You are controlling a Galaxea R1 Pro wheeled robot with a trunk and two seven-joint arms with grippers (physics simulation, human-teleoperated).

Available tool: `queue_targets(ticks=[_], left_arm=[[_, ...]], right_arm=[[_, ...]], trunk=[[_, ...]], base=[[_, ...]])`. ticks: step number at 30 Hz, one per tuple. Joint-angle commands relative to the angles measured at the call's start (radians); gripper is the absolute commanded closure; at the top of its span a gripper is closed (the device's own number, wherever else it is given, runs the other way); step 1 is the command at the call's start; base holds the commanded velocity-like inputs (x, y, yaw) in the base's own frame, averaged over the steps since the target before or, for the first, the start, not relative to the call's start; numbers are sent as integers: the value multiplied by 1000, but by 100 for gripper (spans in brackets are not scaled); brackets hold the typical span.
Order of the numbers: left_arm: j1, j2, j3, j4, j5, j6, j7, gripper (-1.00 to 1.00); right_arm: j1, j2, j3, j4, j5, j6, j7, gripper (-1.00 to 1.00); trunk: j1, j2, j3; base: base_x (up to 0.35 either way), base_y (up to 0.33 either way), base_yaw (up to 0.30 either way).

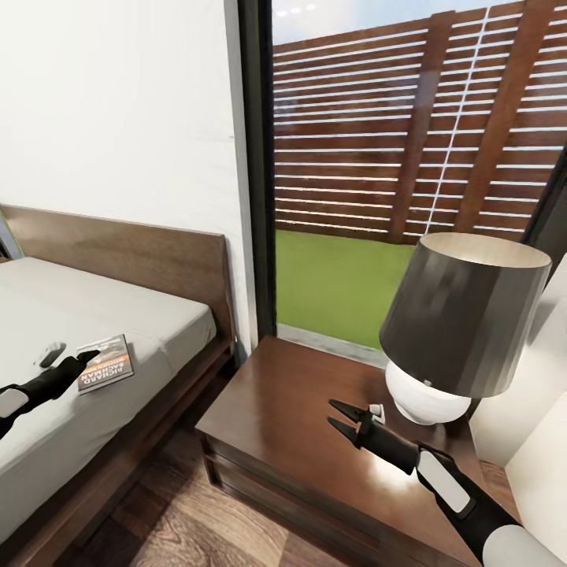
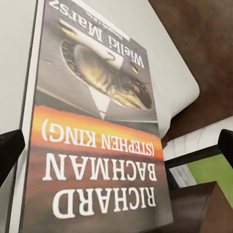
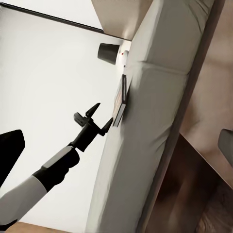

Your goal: In the bedroom, move the book from the bed onto either nightstand, and place the two sandals side by side next to the bed.

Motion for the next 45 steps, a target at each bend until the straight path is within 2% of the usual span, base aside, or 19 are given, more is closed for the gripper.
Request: queue_targets(ticks=[1, 32, 45], left_arm=[[-1, 0, 8, 0, 1, 9, -2, -100], [-1, 1, 8, 9, 1, 8, -2, -100], [-1, 11, 8, 11, 1, 8, -3, -100]], right_arm=[[-1, -1, 4, 0, -11, 7, 0, -100], [-1, 1, 5, 0, -11, 7, -2, -100], [-1, 1, 5, 0, -10, 7, -2, -100]], trunk=[[0, 0, -1], [0, 0, -1], [0, 0, -1]], base=[[0, -9, 0], [0, -1, 0], [-22, -18, 0]])
